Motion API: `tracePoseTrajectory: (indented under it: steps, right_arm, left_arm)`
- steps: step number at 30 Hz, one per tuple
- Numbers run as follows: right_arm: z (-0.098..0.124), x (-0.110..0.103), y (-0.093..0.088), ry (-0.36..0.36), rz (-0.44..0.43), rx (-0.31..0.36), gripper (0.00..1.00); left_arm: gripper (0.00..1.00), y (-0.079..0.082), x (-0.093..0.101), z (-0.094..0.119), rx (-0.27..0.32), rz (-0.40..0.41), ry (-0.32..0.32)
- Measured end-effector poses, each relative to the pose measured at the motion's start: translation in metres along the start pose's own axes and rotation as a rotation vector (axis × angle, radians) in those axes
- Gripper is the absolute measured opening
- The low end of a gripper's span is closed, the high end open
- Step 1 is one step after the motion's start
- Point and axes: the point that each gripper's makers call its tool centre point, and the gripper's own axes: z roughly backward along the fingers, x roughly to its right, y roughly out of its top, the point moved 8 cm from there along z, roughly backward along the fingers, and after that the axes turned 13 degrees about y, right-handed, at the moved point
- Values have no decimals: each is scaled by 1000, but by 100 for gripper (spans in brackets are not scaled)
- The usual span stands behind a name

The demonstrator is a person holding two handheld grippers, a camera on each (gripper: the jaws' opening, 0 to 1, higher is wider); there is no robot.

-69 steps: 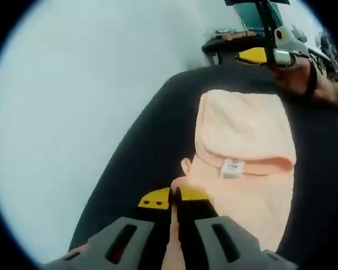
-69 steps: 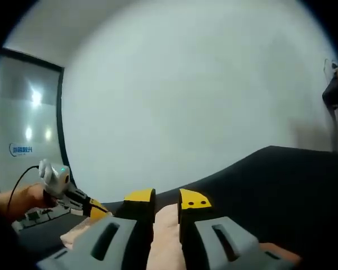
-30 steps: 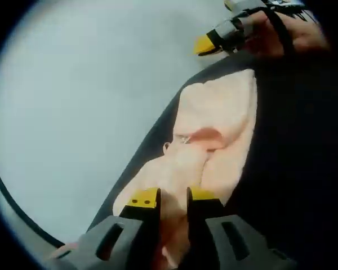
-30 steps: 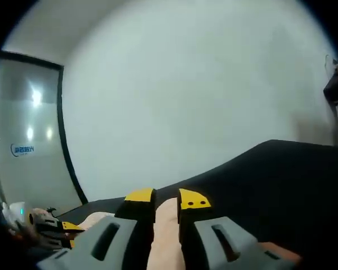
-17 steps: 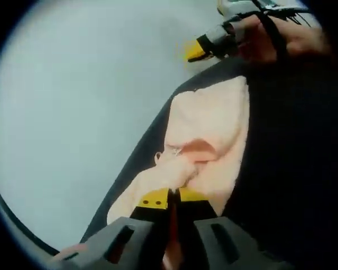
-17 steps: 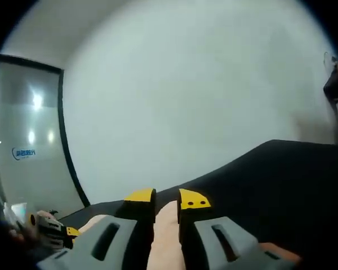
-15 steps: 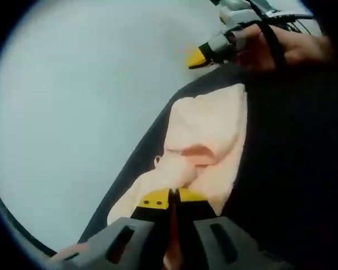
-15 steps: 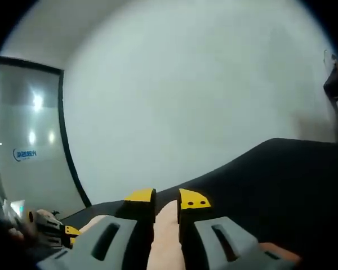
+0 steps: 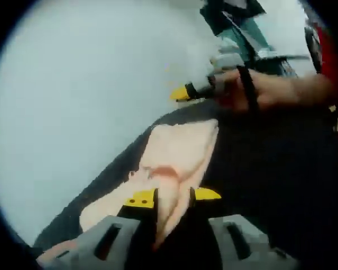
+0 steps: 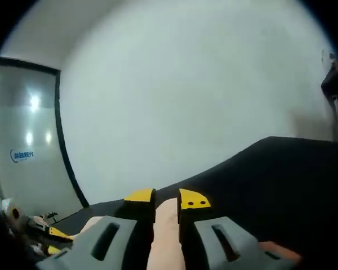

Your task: Fold the towel on the table until its edges align and the towel forms a compact rectangular stack.

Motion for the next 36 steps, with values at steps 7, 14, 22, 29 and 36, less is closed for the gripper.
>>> tracePoseTrajectory:
  steps: [7,14,22,29,36]
  right_arm:
    - [0,4,-3,-28,22,-11,13]
    - [-1,3,-7,-45,133,-42,14]
    - [-7,-17,-26,3,289,-138,19]
    - [-37,-12,-40,-27,260,-260,22]
    - [-66,-16,-59,27,410,-355,24]
  left_arm:
    - [15,-56,23,-45,-349,-139,-125]
    - [23,16,-88,-11,103,183,131]
    - [22,-53,-132,-9,225,245,380]
    - [22,-91,-152,-18,48,359,451]
    - [22,-90,-157,-18,37,352,477]
